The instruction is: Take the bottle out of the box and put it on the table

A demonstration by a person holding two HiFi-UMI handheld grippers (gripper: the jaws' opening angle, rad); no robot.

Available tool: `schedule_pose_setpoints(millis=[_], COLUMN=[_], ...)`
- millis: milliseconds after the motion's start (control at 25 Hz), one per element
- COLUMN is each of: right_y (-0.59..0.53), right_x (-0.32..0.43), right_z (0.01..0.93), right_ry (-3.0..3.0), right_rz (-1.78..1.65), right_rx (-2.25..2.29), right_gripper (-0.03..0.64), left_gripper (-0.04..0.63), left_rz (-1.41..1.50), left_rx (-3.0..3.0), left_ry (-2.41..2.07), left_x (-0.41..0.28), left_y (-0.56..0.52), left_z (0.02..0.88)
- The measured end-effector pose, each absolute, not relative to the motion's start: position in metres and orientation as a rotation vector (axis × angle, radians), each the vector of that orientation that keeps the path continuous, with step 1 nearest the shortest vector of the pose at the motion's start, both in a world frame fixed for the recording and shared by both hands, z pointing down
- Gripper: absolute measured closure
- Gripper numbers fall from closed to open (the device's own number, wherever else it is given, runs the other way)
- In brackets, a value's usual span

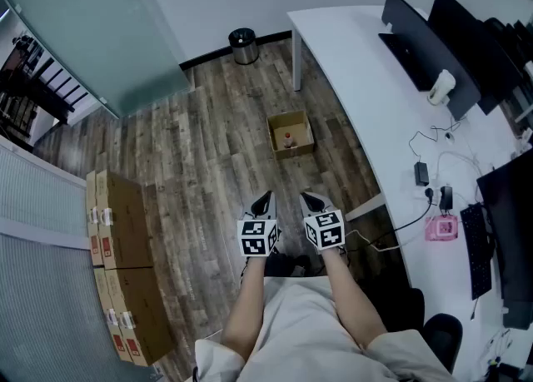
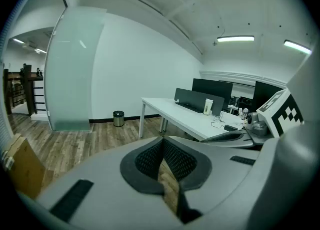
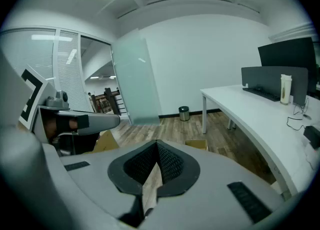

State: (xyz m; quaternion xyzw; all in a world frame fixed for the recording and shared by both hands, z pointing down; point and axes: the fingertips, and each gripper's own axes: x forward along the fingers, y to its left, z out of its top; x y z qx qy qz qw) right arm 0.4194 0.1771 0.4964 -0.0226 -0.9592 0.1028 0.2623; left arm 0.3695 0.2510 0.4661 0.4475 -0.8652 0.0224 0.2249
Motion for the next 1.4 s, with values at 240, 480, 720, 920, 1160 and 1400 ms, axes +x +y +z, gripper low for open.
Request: schedule_pose_setpoints(millis=[240, 480, 720, 920, 1160, 1400], right_y=[0.184, 0.187, 0.181, 0.165, 0.159, 0.139], right_x=[0.413, 0.415, 0.403, 0.382, 0.362, 0.335], right_z=[0.492, 0.495, 0.502, 0.500, 0.512, 0.525], right_ry=[-2.607, -2.613, -2.610, -2.617, -2.586, -2.555], right_rz=[0.260, 0.258, 0.288, 0.326, 0.346, 0.379], right_rx=[-0.079, -0.056, -0.021, 0.028, 0.053, 0.105], right_gripper=[0.577, 0.578, 0.577, 0.577, 0.577, 0.577], left_gripper=[0.581, 0.581, 0.580, 0.581, 0.581, 0.580], left_rz=[0.068, 0.032, 0.022, 0.006, 0.009, 0.053], left_rx=[1.260, 1.221, 1.220, 1.231, 1.256, 1.294], left_ry=[-2.387, -2.394, -2.365, -2.374, -2.331, -2.279], left_x=[0.372, 0.370, 0.355, 0.328, 0.298, 0.263], left_y=[0.256, 0.269, 0.268, 0.260, 0.243, 0.228], left_z=[0.464, 0.468, 0.479, 0.472, 0.477, 0.484])
